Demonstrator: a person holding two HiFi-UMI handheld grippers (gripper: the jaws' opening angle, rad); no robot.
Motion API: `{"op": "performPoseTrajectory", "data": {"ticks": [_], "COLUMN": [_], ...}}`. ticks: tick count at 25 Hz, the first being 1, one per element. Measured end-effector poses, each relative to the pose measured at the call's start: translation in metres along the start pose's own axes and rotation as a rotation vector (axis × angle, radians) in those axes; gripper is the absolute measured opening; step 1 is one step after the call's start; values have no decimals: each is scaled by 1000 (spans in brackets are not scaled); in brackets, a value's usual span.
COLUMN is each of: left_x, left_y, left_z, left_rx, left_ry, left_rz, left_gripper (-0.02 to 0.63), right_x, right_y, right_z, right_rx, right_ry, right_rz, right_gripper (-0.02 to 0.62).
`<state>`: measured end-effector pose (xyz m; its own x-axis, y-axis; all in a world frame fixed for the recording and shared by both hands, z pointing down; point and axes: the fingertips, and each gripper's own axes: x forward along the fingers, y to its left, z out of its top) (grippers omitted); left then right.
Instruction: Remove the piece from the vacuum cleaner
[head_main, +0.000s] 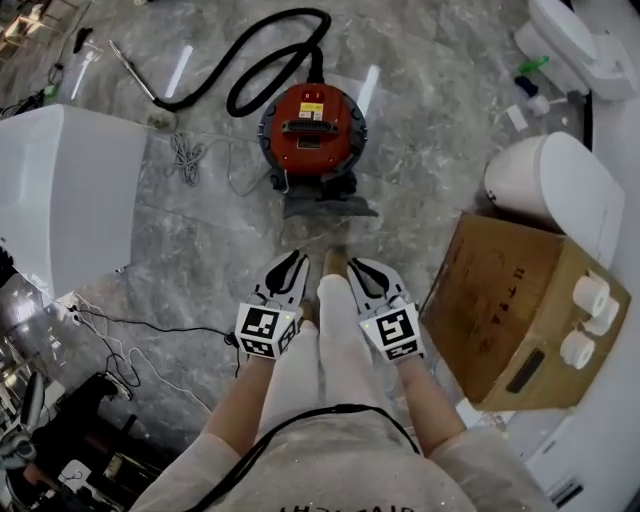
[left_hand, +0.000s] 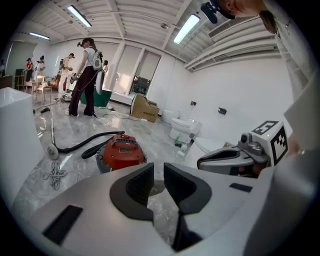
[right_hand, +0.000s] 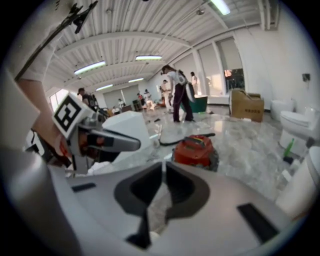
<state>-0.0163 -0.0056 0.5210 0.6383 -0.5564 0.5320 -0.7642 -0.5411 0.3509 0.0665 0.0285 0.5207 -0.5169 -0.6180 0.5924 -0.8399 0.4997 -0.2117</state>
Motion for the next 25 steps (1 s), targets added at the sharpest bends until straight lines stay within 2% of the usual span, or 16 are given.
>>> {"op": "performPoseTrajectory", "data": {"ticks": [3, 7, 11, 13, 15, 17, 22, 25], "left_x": [20, 43, 65, 79, 92, 102, 115, 123], "left_y": [12, 36, 59, 71, 79, 87, 105, 109], "left_z": [-10, -29, -50, -63, -76, -89, -118, -124], "left_rx": [11, -41, -28, 56, 203, 318, 439, 523], "left_ry": [14, 21, 47, 78, 125, 162, 234, 260], "left_rz": [10, 39, 65, 68, 57, 37, -23, -45], "left_gripper": [70, 98, 144, 190, 219, 233, 258, 268], "right_x": [20, 47, 76, 91, 105, 118, 142, 154], "right_y": [-16, -34, -52, -66, -82, -97, -114, -112], "right_z": [-13, -36, -62, -74, -88, -102, -114, -122], "right_rx": [-18, -13, -65, -112, -167, -212, -339, -410], "right_ry": [33, 60, 108, 141, 194, 247, 317, 359], "right_rz": [21, 20, 14, -8, -30, -25, 28, 67], "right_gripper": [14, 15, 52, 75, 101, 120, 187, 201]}}
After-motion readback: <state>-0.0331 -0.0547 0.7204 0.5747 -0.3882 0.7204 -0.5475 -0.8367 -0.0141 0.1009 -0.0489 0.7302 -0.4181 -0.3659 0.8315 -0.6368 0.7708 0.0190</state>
